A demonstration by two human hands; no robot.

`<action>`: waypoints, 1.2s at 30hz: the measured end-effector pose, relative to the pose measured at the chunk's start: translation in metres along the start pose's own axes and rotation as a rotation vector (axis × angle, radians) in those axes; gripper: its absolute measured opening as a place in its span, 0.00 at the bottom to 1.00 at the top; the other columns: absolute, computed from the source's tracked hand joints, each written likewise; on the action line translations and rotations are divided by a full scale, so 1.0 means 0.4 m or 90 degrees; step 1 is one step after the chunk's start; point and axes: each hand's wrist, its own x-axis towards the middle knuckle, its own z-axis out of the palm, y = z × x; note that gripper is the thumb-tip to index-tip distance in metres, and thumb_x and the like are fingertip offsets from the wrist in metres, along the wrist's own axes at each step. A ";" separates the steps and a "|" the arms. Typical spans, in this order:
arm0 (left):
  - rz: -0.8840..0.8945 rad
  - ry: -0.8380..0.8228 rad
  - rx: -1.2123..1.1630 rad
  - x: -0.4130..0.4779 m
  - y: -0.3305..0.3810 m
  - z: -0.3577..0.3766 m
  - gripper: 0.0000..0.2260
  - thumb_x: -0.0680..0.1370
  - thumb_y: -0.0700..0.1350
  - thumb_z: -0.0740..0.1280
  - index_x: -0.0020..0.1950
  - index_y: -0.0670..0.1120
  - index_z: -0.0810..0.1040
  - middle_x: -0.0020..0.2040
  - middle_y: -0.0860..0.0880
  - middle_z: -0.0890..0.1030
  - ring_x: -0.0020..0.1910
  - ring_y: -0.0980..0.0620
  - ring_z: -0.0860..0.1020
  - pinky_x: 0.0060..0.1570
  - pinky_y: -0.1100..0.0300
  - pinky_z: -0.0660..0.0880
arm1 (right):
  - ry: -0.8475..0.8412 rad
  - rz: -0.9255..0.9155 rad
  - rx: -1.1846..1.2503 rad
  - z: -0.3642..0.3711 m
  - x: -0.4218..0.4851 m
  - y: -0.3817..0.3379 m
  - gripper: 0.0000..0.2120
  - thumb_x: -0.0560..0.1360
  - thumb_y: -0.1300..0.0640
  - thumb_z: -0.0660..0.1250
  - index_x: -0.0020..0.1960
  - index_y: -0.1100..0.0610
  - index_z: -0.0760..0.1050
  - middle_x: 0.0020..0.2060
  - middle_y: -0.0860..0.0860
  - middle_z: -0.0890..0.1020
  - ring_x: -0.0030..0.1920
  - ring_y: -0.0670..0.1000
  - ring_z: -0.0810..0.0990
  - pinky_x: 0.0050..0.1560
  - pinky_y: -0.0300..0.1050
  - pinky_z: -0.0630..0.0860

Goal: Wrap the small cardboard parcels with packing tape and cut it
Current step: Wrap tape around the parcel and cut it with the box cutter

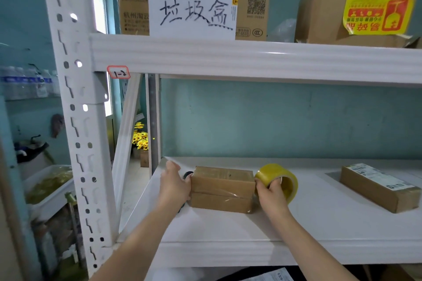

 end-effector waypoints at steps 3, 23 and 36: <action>0.141 0.114 0.307 -0.022 -0.002 -0.003 0.07 0.78 0.45 0.60 0.50 0.46 0.78 0.54 0.46 0.74 0.55 0.45 0.71 0.50 0.55 0.66 | 0.001 -0.001 -0.001 -0.003 0.001 -0.002 0.09 0.77 0.60 0.62 0.55 0.61 0.64 0.37 0.48 0.75 0.39 0.44 0.74 0.43 0.43 0.67; 0.408 -0.240 0.421 -0.084 0.153 -0.007 0.57 0.63 0.64 0.73 0.76 0.52 0.35 0.78 0.46 0.42 0.77 0.46 0.42 0.75 0.48 0.46 | 0.078 -0.127 -0.021 -0.026 -0.010 -0.071 0.07 0.76 0.60 0.63 0.49 0.60 0.66 0.34 0.47 0.74 0.42 0.55 0.76 0.48 0.47 0.70; 0.384 -0.318 -0.121 -0.068 0.127 0.032 0.39 0.62 0.56 0.76 0.70 0.61 0.65 0.57 0.54 0.81 0.56 0.56 0.79 0.64 0.55 0.72 | 0.120 -0.056 0.230 -0.045 -0.012 -0.244 0.20 0.76 0.49 0.63 0.36 0.65 0.72 0.31 0.52 0.73 0.34 0.50 0.73 0.38 0.44 0.70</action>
